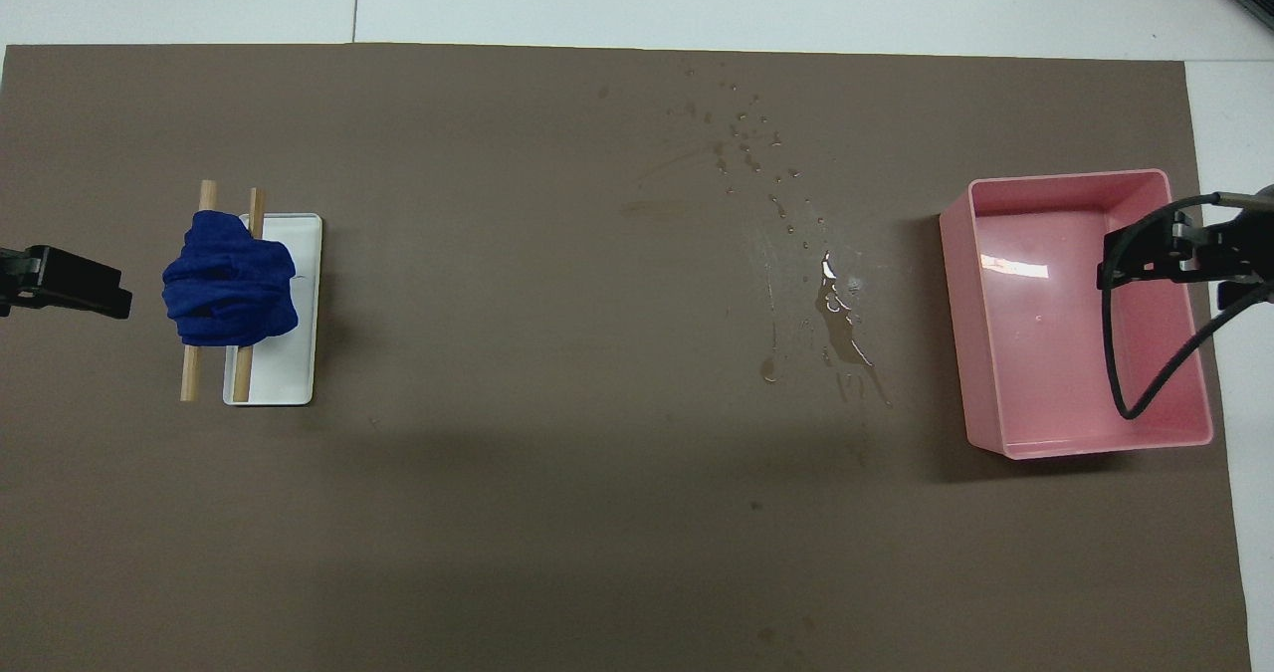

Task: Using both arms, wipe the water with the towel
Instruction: 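Move the left gripper down onto the blue cloth on the tray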

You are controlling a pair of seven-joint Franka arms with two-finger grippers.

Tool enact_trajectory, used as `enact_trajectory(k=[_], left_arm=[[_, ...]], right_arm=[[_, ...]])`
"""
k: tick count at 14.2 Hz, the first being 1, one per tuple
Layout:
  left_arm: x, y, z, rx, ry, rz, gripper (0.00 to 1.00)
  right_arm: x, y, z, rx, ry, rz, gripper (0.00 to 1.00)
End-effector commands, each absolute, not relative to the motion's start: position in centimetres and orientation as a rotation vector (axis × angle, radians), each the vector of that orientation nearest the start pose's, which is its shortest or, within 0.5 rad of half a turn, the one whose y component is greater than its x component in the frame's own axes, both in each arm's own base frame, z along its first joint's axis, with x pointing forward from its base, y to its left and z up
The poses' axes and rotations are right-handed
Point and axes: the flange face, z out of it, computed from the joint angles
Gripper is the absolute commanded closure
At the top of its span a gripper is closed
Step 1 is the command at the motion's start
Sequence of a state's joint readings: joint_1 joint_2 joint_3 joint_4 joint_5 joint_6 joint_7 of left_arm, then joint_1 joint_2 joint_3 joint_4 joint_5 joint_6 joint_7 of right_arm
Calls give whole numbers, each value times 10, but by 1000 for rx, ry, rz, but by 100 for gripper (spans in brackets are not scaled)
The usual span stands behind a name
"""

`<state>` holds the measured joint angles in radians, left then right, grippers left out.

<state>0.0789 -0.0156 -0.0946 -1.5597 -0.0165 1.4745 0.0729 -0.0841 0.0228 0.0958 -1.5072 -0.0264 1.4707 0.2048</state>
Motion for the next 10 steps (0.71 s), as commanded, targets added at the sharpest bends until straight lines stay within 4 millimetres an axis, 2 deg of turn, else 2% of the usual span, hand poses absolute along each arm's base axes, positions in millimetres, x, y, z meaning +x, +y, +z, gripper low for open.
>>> enact_trajectory(k=[1, 3, 5, 7, 10], left_arm=[[532, -8, 631, -3152, 135, 118, 0], [537, -8, 630, -3153, 127, 65, 0], [534, -8, 614, -3150, 107, -2, 0], [531, -6, 580, -3142, 82, -112, 0], [547, 17, 530, -3137, 10, -207, 0]], right_arm=[[543, 5, 633, -3157, 321, 104, 0], [544, 4, 631, -3157, 326, 111, 0], [543, 5, 632, -3157, 326, 107, 0], [544, 4, 631, -3157, 324, 109, 0], [544, 4, 632, -3159, 319, 104, 0]])
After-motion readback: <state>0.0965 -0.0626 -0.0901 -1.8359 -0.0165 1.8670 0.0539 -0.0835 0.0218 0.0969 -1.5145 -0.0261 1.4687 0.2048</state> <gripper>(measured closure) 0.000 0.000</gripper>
